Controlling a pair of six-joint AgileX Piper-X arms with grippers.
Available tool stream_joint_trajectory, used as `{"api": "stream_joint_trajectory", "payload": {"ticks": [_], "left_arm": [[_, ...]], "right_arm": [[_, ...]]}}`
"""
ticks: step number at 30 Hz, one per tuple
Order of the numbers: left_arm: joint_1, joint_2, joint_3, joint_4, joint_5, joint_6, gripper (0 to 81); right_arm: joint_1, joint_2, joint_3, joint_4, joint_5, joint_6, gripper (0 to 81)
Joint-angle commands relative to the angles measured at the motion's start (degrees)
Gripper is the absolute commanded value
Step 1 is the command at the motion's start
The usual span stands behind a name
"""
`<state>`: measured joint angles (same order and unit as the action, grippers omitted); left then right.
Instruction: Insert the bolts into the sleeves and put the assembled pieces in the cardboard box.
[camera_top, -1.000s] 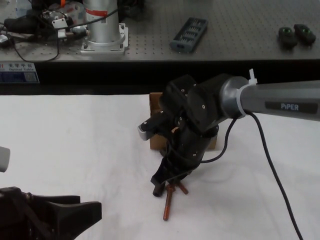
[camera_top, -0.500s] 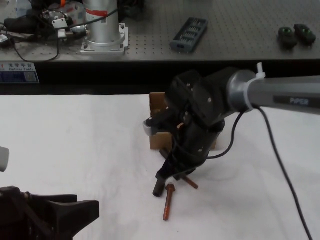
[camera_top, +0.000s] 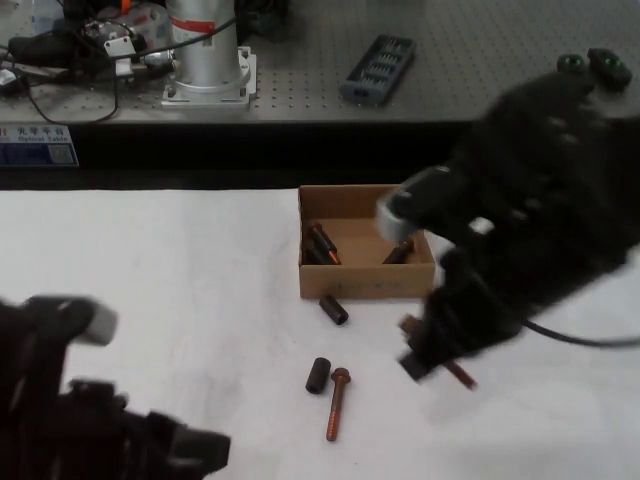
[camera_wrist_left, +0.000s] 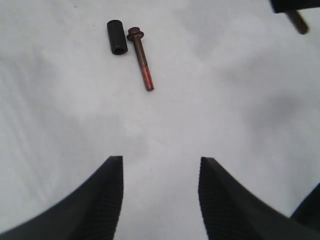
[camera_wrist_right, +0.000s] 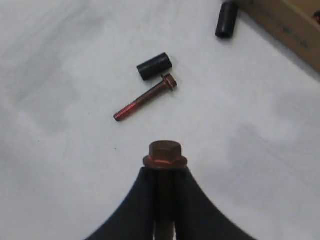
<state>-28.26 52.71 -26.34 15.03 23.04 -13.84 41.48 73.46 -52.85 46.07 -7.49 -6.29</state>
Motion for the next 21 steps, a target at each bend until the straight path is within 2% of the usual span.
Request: {"api": "stream_joint_trajectory", "payload": {"ticks": [1,12,17,21], "left_arm": [[-0.2,9.4,-7.8,3.1,0.1,5.7,34.7],[-0.2,39.1,-34.5,12.4,-1.8,12.9,34.7],[-0.5,48.1,-41.7,18.5,-2.0,13.8,34.7],[-2.2,51.6,-43.9,19.2,-4.9,13.8,34.7]], "right_arm": [[-0.3,-2.6,1.0,0.0,-0.8,1.5,1.6],[-0.3,-26.6,8.1,7.2,-0.8,6.8,1.6],[-0.3,-31.3,8.1,8.6,-0.5,7.6,1.6],[-0.3,-32.0,8.1,9.4,0.1,7.7,1.6]]}}
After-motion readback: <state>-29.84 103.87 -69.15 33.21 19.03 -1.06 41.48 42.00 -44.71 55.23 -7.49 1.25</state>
